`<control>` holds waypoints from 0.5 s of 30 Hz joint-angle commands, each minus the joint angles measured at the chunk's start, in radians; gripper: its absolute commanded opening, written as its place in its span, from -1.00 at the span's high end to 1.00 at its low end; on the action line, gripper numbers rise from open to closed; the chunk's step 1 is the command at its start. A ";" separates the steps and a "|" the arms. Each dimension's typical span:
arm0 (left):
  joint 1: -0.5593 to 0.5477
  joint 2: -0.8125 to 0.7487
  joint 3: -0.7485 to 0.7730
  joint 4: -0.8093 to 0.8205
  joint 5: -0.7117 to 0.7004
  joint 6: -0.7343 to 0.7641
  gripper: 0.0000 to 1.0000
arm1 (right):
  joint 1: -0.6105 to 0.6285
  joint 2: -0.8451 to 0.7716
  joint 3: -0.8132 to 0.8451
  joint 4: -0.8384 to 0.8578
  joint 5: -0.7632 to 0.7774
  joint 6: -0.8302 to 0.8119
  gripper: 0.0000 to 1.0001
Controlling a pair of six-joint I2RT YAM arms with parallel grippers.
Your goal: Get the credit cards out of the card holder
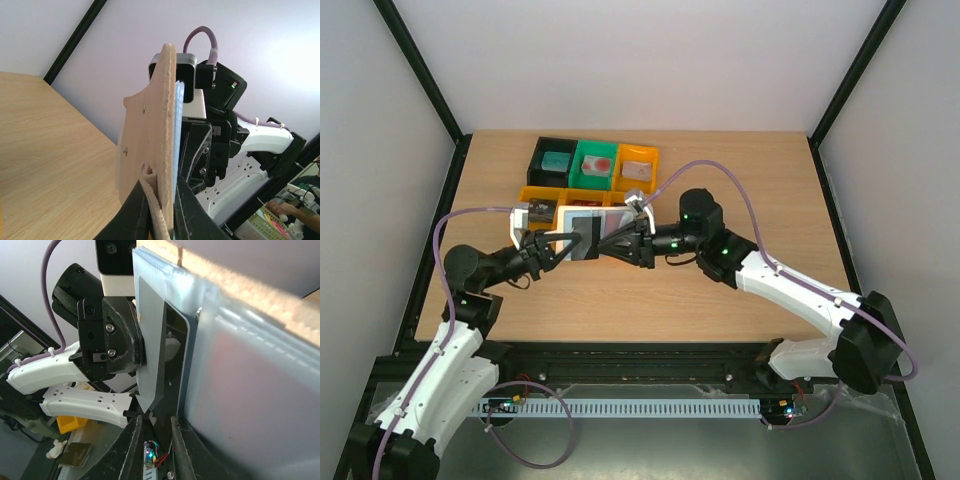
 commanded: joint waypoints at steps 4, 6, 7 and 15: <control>-0.007 -0.006 -0.007 0.075 0.018 0.004 0.95 | 0.052 0.017 0.016 0.118 -0.075 0.024 0.49; -0.008 -0.008 -0.009 0.077 0.023 0.006 0.95 | 0.052 -0.008 -0.001 0.154 -0.087 0.021 0.42; -0.007 -0.010 -0.009 0.079 0.024 0.006 0.95 | 0.052 -0.024 -0.008 0.158 -0.082 0.005 0.40; -0.010 -0.010 -0.005 0.122 0.038 -0.005 0.95 | 0.037 -0.030 -0.027 0.096 0.079 0.016 0.29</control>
